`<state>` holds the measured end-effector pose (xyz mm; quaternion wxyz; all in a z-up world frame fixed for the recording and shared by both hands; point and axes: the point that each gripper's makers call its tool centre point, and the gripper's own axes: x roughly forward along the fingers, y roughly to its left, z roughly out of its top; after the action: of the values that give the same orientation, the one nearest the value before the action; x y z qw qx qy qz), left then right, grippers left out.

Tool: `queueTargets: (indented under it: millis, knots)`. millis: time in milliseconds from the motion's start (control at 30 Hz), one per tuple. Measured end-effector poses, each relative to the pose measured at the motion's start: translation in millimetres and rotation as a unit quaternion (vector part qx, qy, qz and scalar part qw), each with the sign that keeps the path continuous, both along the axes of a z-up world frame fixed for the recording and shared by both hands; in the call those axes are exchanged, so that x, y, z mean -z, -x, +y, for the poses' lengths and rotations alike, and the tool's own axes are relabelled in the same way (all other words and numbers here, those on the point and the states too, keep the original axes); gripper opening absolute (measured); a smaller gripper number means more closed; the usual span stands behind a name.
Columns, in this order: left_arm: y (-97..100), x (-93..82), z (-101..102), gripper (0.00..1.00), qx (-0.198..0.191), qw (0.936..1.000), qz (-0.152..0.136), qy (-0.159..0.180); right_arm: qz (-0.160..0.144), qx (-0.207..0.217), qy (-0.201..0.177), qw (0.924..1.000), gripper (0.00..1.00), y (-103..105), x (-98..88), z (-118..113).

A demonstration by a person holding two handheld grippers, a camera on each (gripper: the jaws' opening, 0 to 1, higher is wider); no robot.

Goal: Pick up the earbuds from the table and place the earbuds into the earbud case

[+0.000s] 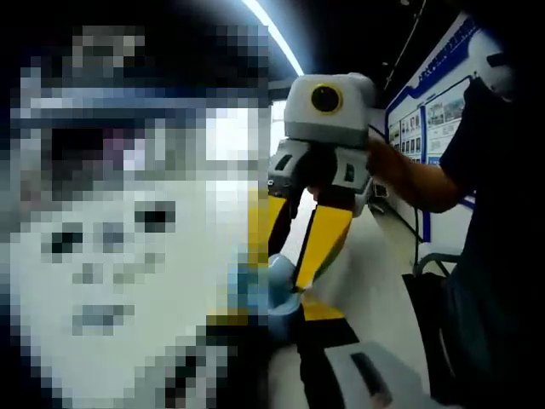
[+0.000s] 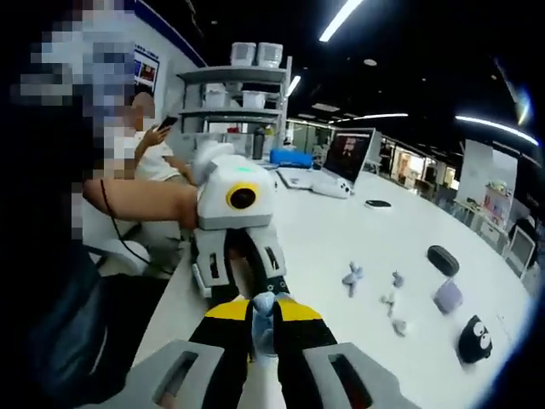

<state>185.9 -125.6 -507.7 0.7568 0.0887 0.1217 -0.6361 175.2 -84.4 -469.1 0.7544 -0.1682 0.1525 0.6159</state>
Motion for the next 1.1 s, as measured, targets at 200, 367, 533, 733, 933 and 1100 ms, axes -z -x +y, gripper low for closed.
queueTargets:
  millis: [200,367,533,733,933,1100]
  knots:
    - [0.2,-0.6,0,0.19,0.002,1.0,-0.001,0.001,0.015,-0.003,0.008,0.9999,0.14,3,3.3,0]
    - [1.7,-0.5,1,0.19,0.003,1.0,0.0,0.002,0.021,0.002,0.002,0.9998,0.16,6,4.0,-3]
    - [2.7,-0.4,2,0.19,0.003,1.0,0.001,0.002,0.023,0.016,-0.012,0.9995,0.16,9,0.5,-12]
    - [2.8,-0.3,2,0.19,0.003,1.0,0.001,0.001,0.059,0.062,-0.062,0.9944,0.15,2,-17.6,-21]
    - [2.9,-0.2,2,0.19,0.004,1.0,0.001,0.001,0.071,0.102,-0.065,0.9902,0.15,-17,-30.7,-26]
    - [2.1,-0.1,1,0.19,0.003,1.0,-0.001,0.001,0.063,0.117,-0.042,0.9902,0.15,-31,-32.0,-23]
